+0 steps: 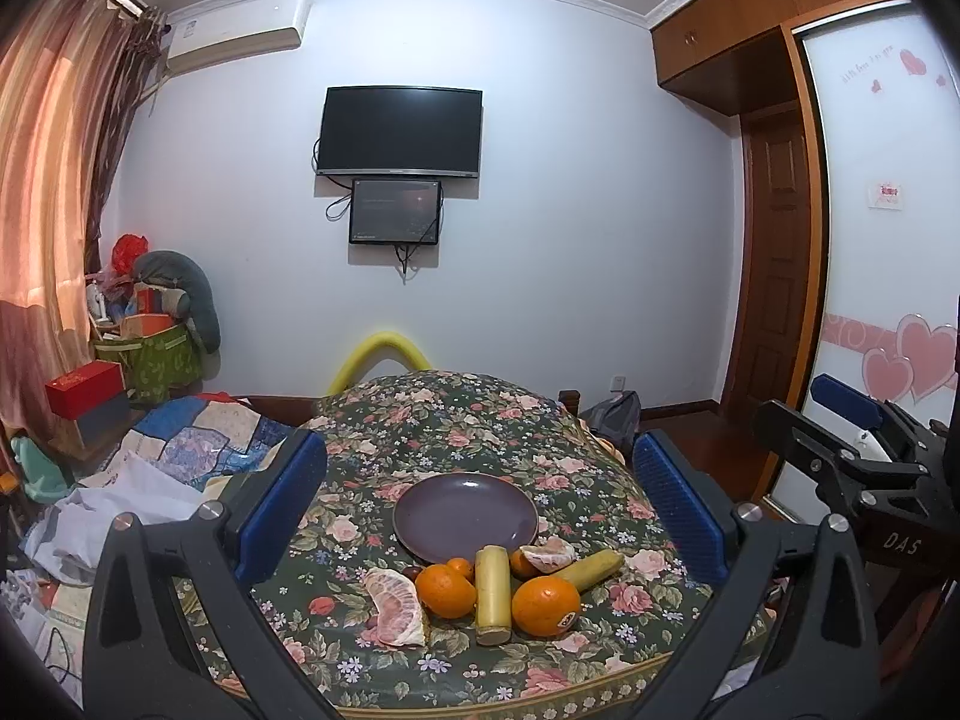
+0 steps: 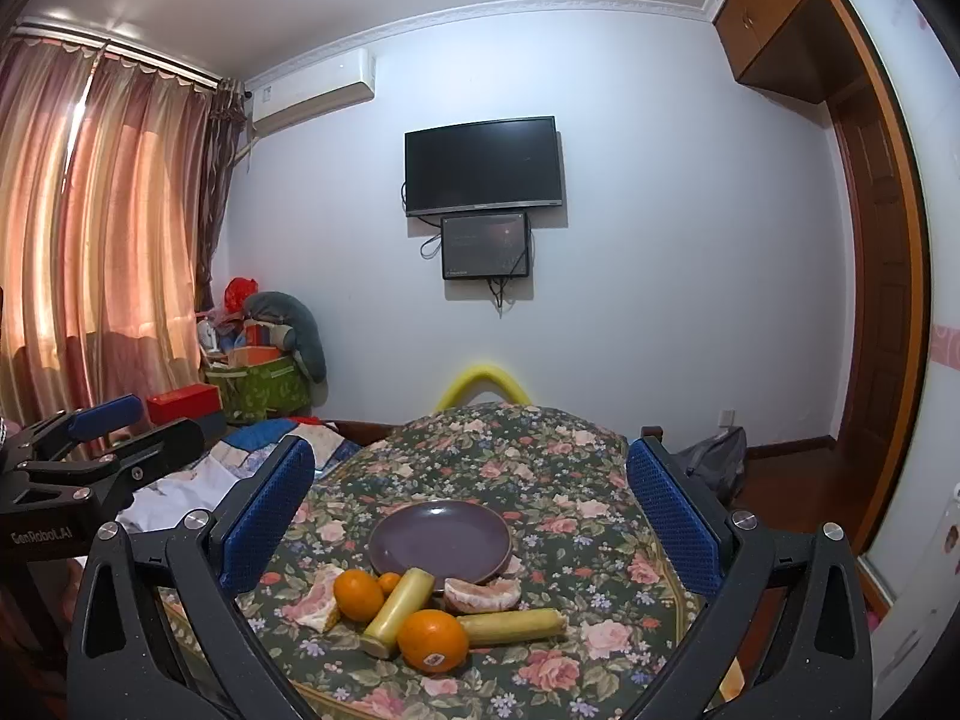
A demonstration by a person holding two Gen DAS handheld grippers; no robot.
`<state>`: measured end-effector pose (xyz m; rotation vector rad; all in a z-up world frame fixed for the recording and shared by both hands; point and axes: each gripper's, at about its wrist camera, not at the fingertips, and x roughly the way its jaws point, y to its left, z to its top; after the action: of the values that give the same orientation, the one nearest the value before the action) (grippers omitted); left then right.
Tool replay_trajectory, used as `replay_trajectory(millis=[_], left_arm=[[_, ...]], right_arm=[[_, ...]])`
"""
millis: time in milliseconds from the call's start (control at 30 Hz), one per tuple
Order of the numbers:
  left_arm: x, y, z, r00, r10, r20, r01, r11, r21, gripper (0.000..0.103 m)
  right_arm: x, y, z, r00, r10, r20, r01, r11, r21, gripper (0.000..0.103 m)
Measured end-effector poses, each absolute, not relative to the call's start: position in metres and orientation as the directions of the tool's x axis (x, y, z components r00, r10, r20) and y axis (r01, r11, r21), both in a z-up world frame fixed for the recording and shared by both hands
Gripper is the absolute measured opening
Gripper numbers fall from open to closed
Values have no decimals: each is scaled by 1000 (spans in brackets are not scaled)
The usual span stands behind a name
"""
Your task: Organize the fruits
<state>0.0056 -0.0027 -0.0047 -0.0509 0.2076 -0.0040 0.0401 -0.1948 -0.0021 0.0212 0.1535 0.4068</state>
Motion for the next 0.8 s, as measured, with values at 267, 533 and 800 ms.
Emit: replay_trajectory(millis=[267, 533, 800], left_arm=[[3, -6, -4, 980, -14, -197, 7, 999, -37, 103], [3, -8, -4, 981, -16, -191, 9, 999, -36, 103], [2, -9, -5, 982, -15, -189, 10, 1000, -28, 103]], right_arm=[[39, -193, -1, 907, 397, -140, -393, 918, 56, 103], [38, -195, -3, 908, 399, -130, -394, 917, 62, 103], [37, -196, -4, 911, 394, -125, -389, 919, 66, 103]])
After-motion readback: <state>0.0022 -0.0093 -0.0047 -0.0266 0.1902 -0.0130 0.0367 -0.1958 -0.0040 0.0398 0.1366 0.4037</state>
